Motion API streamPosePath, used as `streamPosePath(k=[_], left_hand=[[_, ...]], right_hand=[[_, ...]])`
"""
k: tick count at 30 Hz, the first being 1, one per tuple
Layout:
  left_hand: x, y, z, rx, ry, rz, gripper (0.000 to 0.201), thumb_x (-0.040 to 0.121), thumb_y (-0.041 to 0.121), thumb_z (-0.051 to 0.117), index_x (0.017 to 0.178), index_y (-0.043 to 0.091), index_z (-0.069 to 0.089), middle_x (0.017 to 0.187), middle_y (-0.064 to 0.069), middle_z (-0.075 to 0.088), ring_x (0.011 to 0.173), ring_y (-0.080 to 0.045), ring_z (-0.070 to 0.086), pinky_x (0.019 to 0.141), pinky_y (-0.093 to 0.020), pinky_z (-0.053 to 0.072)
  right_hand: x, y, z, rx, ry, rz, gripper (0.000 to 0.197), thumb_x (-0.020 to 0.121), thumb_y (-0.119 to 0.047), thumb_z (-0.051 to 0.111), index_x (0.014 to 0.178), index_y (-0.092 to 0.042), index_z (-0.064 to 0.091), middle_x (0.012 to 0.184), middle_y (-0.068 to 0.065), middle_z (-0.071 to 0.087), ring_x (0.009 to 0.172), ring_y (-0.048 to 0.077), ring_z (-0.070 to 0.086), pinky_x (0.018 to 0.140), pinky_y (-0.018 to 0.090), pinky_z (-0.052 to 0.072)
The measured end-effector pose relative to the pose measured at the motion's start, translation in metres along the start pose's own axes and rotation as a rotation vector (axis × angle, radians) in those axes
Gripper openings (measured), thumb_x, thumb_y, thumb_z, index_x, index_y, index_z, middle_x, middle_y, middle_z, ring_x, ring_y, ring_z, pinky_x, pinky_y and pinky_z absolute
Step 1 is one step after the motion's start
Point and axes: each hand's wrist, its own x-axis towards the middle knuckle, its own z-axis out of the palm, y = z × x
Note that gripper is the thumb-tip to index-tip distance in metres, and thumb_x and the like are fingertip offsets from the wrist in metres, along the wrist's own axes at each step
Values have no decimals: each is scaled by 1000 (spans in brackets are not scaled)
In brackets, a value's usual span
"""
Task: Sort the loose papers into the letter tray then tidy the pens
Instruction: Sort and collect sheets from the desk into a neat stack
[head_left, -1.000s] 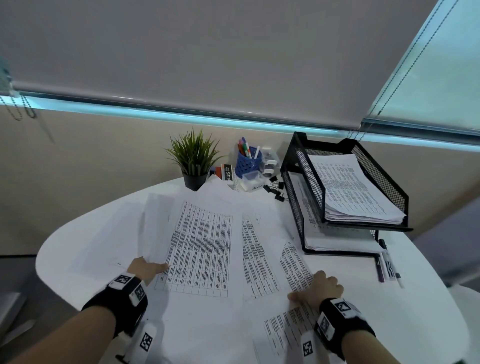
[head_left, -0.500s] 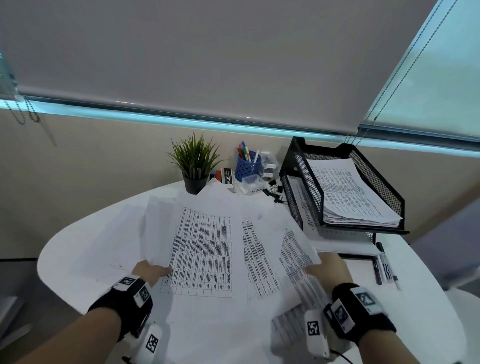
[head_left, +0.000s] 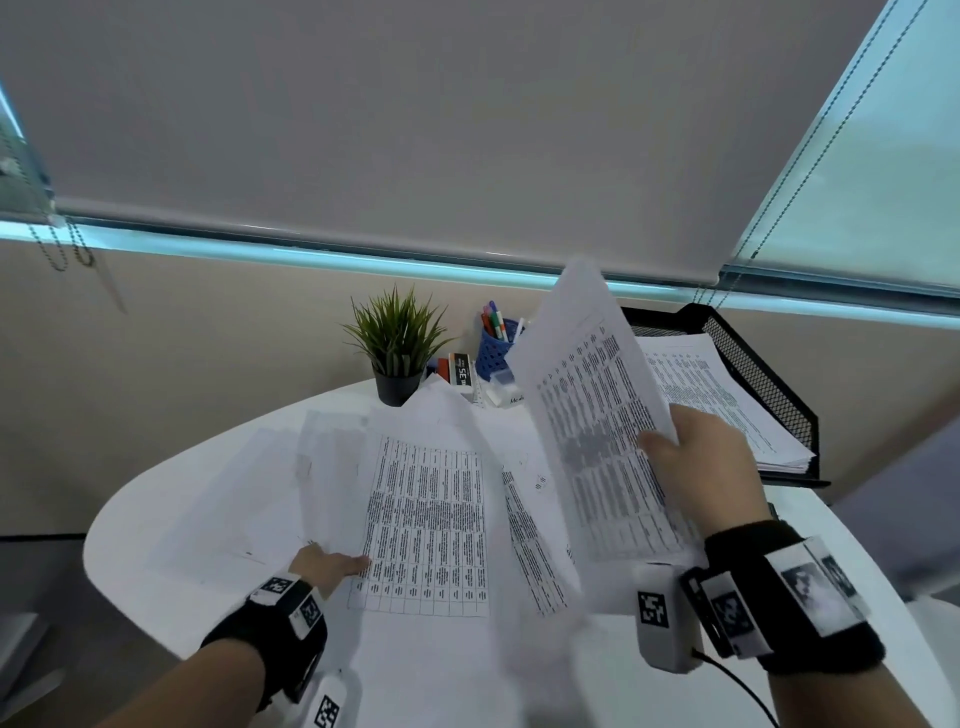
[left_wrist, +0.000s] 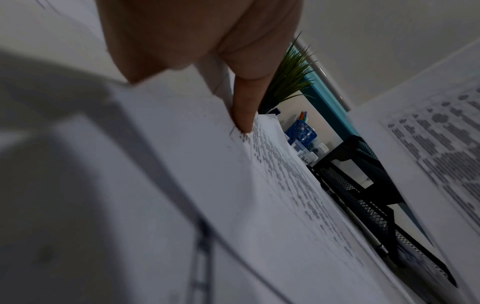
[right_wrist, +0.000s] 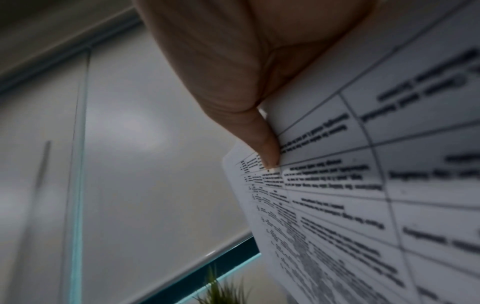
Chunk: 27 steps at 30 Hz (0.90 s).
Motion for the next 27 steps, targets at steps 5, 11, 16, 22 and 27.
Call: streamPosePath(k=[5,11,16,22,27], left_hand=[[1,-2,8,-53,-51,-2,60,75,16,77,119,-15,51,119,-26,58,97,-28,54,81,-29,39],[1,-3,11,-171,-82,-15,62,74,15,77,121,-16,50,120,-20,58,101,-26,53,82,-26,36],[-4,-3,15,-175,-22,-43,66,71,27,81,117,-12,54,114,-24,61,98,-30,56,86,-32,43],[-2,-2,17,-62,-8,-33,75,60,37,86,112,-9,59,114,-22,63,88,-22,53,78,-26,40],[-4,5,13,97,-50,-52,100,8,65,71,82,-1,61,79,-12,64,76,-22,59,55,-22,40]], right_hand=[[9,13,38,339,-86,123,26,85,-26,63,105,-10,64,92,11,69,80,21,65,77,39,54],[-4,41,105,444,-336,370,30,87,-12,65,115,-3,56,96,-2,43,101,16,51,95,35,37],[-15,77,149,350,-448,445,40,88,-5,61,126,-1,50,130,13,55,103,22,54,88,25,41],[-12,94,178,-110,-535,329,54,83,-42,62,124,-9,51,132,13,47,122,27,44,100,31,42],[-11,87,188,-103,-595,254,59,81,-37,66,128,-9,46,135,13,34,125,28,37,103,28,38]])
